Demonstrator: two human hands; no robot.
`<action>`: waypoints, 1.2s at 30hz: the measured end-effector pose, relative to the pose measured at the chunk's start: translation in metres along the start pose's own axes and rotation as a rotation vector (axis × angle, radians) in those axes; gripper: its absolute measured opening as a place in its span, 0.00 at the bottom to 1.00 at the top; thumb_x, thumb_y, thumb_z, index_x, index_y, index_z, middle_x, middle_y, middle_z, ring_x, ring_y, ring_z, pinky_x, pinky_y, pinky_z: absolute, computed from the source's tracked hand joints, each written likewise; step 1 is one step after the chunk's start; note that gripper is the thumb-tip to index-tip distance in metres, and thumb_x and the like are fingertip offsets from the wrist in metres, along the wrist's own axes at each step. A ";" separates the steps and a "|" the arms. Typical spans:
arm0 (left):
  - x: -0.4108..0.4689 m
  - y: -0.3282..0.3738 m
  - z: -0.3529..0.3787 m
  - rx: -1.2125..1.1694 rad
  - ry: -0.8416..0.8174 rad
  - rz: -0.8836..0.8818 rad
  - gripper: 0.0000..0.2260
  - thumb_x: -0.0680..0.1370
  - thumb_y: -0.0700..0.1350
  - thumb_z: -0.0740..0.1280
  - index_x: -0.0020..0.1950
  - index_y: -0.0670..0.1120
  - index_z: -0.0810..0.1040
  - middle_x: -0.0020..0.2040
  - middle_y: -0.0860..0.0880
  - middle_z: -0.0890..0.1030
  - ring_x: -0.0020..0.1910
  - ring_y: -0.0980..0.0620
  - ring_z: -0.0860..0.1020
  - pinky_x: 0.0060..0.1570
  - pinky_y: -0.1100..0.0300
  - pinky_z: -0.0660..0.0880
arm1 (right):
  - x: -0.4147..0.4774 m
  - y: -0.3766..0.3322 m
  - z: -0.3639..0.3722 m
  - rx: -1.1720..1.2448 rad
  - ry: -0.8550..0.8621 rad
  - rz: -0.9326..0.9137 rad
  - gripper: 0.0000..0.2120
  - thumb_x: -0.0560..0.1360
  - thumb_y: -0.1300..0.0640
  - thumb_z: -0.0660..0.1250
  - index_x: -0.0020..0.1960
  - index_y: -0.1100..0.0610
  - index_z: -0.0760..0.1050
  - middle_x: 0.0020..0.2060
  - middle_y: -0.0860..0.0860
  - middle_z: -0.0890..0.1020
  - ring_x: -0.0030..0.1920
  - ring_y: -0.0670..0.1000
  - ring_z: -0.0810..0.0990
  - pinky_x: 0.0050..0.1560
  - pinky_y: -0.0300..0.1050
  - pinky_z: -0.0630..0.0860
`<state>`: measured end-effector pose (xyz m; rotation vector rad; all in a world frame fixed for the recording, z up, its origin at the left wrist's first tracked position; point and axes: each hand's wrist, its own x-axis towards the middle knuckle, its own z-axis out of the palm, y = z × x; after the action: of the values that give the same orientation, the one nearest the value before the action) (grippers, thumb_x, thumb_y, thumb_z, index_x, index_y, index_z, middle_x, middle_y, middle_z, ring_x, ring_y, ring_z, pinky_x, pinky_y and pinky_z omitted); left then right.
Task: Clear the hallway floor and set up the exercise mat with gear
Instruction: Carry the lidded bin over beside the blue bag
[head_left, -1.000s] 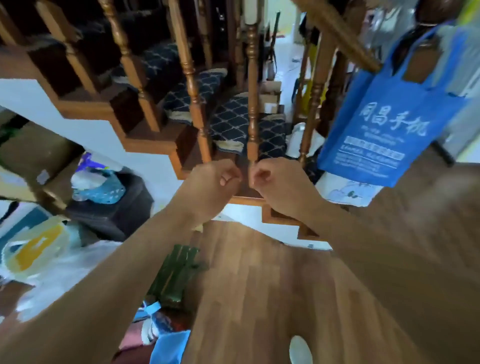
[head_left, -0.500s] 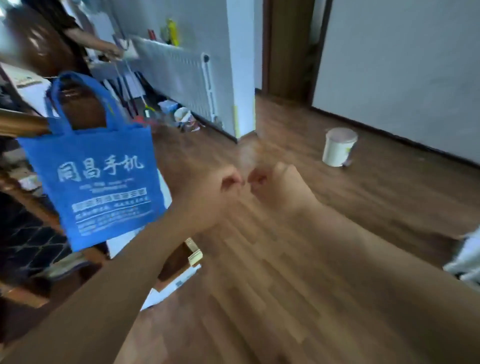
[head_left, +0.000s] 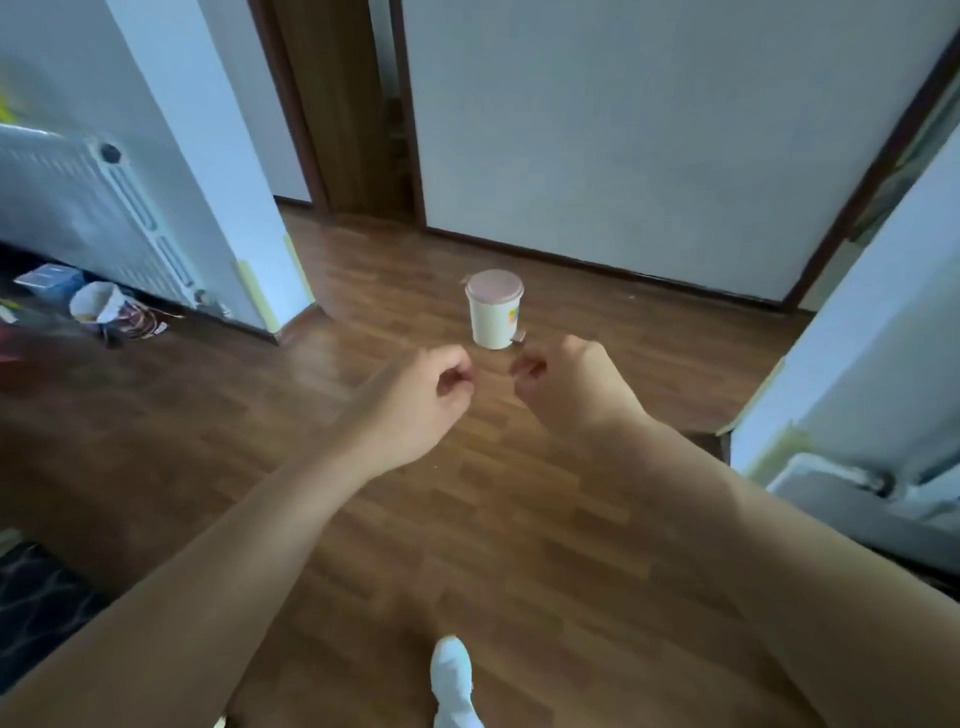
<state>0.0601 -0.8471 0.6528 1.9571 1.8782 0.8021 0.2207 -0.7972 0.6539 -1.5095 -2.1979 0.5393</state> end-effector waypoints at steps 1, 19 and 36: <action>0.026 -0.008 0.002 -0.004 -0.009 0.017 0.06 0.75 0.46 0.65 0.39 0.55 0.74 0.35 0.53 0.79 0.37 0.50 0.78 0.39 0.56 0.74 | 0.025 0.006 0.003 -0.002 0.010 0.029 0.12 0.73 0.61 0.59 0.47 0.56 0.81 0.39 0.54 0.81 0.41 0.56 0.78 0.43 0.44 0.76; 0.448 -0.159 0.045 -0.006 -0.161 -0.053 0.06 0.77 0.44 0.62 0.45 0.48 0.78 0.40 0.50 0.82 0.38 0.47 0.79 0.39 0.54 0.77 | 0.437 0.107 0.060 -0.007 0.000 0.318 0.11 0.73 0.59 0.60 0.47 0.59 0.80 0.42 0.55 0.82 0.45 0.58 0.81 0.40 0.47 0.78; 0.803 -0.320 0.116 0.049 -0.233 -0.251 0.08 0.78 0.46 0.61 0.51 0.47 0.78 0.52 0.52 0.80 0.45 0.51 0.78 0.40 0.58 0.74 | 0.806 0.214 0.132 0.025 -0.185 0.406 0.07 0.75 0.55 0.59 0.49 0.52 0.76 0.39 0.48 0.79 0.30 0.44 0.76 0.36 0.43 0.78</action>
<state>-0.1442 -0.0101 0.5180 1.7106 1.9633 0.4395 0.0544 0.0207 0.5255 -1.9747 -2.0053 0.8603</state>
